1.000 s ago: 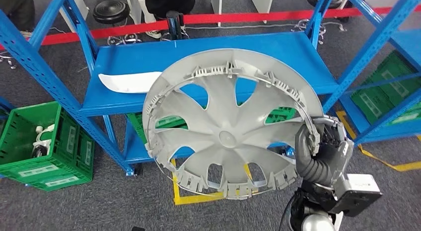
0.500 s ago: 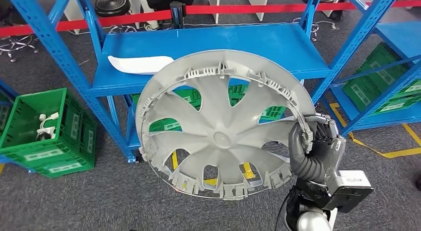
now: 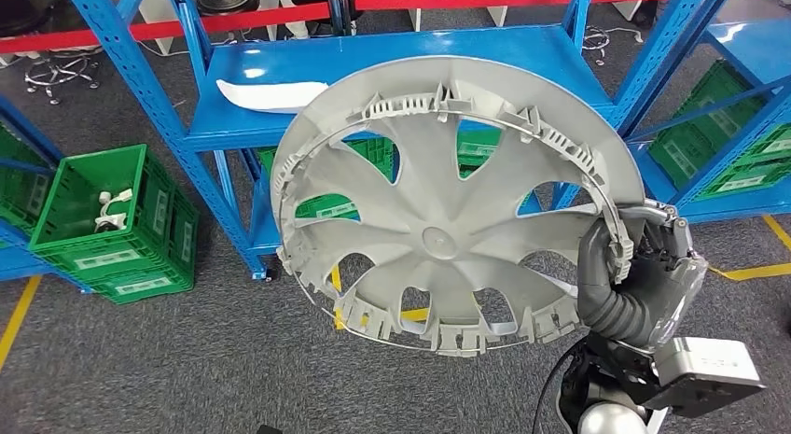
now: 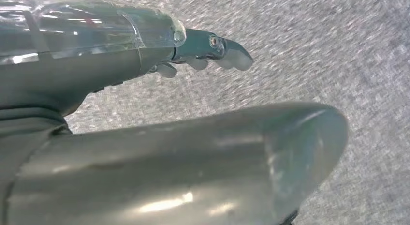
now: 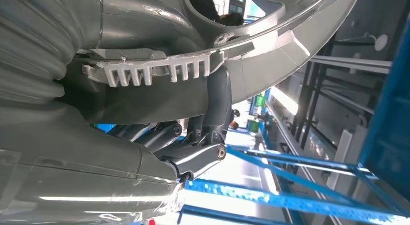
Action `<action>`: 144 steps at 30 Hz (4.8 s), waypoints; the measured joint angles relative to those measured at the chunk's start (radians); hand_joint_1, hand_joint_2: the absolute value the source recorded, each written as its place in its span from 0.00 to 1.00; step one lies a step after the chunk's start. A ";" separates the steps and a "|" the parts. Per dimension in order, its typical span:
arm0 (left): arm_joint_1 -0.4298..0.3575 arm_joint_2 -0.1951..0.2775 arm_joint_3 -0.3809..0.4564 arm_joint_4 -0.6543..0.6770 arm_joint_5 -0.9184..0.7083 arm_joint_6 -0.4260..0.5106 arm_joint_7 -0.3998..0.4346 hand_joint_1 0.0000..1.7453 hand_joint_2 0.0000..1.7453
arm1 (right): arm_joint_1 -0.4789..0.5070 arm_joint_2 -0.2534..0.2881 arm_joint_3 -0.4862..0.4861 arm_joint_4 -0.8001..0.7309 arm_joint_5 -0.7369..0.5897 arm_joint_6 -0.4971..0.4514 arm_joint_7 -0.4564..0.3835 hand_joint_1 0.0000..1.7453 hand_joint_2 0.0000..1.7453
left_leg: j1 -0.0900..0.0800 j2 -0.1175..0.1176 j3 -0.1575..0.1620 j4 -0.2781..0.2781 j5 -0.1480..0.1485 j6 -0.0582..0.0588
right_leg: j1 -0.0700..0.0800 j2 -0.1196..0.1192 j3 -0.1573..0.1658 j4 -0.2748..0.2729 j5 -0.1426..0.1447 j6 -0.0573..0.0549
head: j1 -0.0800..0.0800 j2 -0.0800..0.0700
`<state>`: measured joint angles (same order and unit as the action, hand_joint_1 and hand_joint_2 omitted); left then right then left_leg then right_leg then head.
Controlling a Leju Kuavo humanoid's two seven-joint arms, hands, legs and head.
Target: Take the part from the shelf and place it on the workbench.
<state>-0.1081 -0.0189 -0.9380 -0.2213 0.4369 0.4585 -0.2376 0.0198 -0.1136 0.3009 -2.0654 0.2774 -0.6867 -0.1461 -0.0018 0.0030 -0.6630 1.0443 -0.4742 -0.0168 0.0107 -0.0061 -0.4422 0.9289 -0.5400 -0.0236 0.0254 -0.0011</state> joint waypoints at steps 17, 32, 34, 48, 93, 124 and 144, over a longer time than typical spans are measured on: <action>-0.003 -0.001 -0.014 0.000 0.000 0.002 -0.002 0.00 0.00 | 0.001 0.000 -0.003 -0.016 0.001 0.000 -0.002 0.93 1.00 | -0.003 -0.006 0.182 -0.077 -0.069 0.045 | -0.001 0.003 -0.221 0.202 -0.026 0.040 | -0.022 0.000; -0.002 0.003 -0.037 0.000 -0.015 0.040 0.003 0.00 0.00 | -0.024 0.001 -0.006 -0.024 -0.028 0.000 -0.016 0.93 1.00 | 0.003 0.000 0.002 0.075 -0.104 -0.011 | -0.016 0.001 -0.062 0.032 0.025 0.003 | -0.027 0.000; -0.002 0.003 -0.039 0.000 -0.016 0.040 0.004 0.00 0.00 | -0.025 0.002 -0.005 -0.024 -0.032 0.000 -0.018 0.93 1.00 | 0.002 -0.003 -0.027 0.204 -0.177 -0.009 | -0.005 -0.002 -0.085 0.040 0.038 -0.007 | -0.035 0.000; -0.008 0.008 -0.043 0.000 -0.018 0.040 0.006 0.00 0.00 | -0.031 0.001 -0.003 -0.024 -0.035 0.000 -0.019 0.93 1.00 | -0.018 -0.005 0.162 -0.097 -0.034 0.056 | -0.002 0.006 -0.214 0.217 -0.053 0.036 | -0.033 0.000; -0.006 0.004 -0.061 0.002 -0.015 -0.059 0.143 0.00 0.00 | -0.038 -0.004 0.062 -0.013 0.068 0.002 0.074 0.93 1.00 | -0.008 -0.009 0.073 0.055 -0.121 -0.004 | -0.021 0.005 -0.095 0.045 0.046 0.002 | -0.027 0.000; -0.008 0.029 -0.089 0.001 -0.010 -0.018 0.146 0.00 0.00 | -0.132 -0.021 0.132 0.026 -0.211 0.002 -0.020 0.93 1.00 | -0.010 -0.012 0.017 0.081 -0.092 -0.001 | -0.024 0.006 -0.088 0.042 0.041 0.000 | -0.013 0.000; -0.009 0.043 -0.092 0.000 -0.010 -0.018 0.142 0.00 0.00 | -0.166 -0.074 0.207 0.036 -0.256 0.002 -0.038 0.93 1.00 | -0.008 -0.049 0.062 -0.019 -0.011 0.040 | -0.021 0.007 -0.197 0.318 -0.080 0.034 | 0.006 0.000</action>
<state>-0.1170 0.0246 -1.0296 -0.2209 0.4269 0.4402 -0.0958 -0.1463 -0.1873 0.5082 -2.0293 0.0212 -0.6847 -0.1843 -0.0097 -0.0456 -0.6010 1.0248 -0.4850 0.0236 -0.0100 0.0011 -0.6389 1.2472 -0.6204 0.0102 0.0310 -0.0011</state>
